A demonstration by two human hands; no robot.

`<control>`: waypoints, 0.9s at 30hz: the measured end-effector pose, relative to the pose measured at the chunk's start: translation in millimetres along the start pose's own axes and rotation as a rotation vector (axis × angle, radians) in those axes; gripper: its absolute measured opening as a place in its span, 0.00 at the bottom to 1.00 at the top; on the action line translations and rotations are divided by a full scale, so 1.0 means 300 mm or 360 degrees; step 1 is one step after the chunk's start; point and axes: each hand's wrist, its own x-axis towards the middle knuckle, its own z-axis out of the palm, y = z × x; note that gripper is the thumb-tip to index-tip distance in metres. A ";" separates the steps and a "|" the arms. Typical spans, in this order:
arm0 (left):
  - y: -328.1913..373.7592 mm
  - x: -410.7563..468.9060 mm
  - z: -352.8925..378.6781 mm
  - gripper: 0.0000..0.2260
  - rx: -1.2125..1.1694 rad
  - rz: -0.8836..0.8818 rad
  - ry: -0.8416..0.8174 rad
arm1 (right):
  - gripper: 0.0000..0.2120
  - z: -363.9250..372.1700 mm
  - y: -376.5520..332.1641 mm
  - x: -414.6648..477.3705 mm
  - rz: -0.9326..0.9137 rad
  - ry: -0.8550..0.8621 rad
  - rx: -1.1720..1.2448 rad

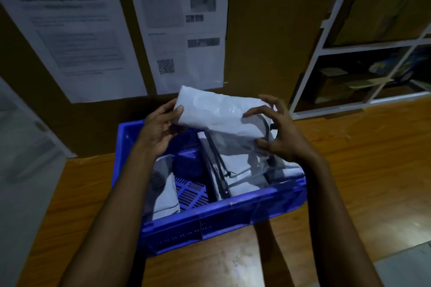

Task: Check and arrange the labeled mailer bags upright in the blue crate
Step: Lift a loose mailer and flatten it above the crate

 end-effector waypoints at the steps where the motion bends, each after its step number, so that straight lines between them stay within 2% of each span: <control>1: 0.010 -0.009 -0.014 0.29 0.0024 0.0040 -0.0035 | 0.31 -0.005 0.003 0.020 -0.0018 0.0016 0.0008; 4: 0.031 -0.044 -0.038 0.24 0.0048 0.0200 -0.0023 | 0.30 0.004 0.018 0.064 -0.0087 0.0061 0.0107; 8: 0.037 -0.083 -0.066 0.20 0.0087 0.0404 0.0054 | 0.35 0.034 0.042 0.086 -0.0130 -0.0032 0.0199; 12: 0.025 -0.099 -0.106 0.13 0.0090 0.0364 0.0039 | 0.36 0.087 0.049 0.105 -0.0198 0.0100 0.0073; 14: 0.028 -0.119 -0.131 0.16 0.0036 0.0290 -0.0047 | 0.34 0.101 0.055 0.113 -0.0230 0.0202 0.0090; 18: 0.014 -0.142 -0.197 0.33 0.0174 0.0335 -0.0297 | 0.28 0.108 0.057 0.120 -0.0308 0.0353 0.0194; 23: 0.018 -0.121 -0.185 0.26 0.0561 0.0709 -0.0012 | 0.23 0.098 0.057 0.140 -0.0363 0.0417 0.0205; 27: 0.039 -0.106 -0.176 0.17 0.0738 0.0841 0.0180 | 0.14 0.110 0.053 0.146 -0.0183 0.0437 0.0509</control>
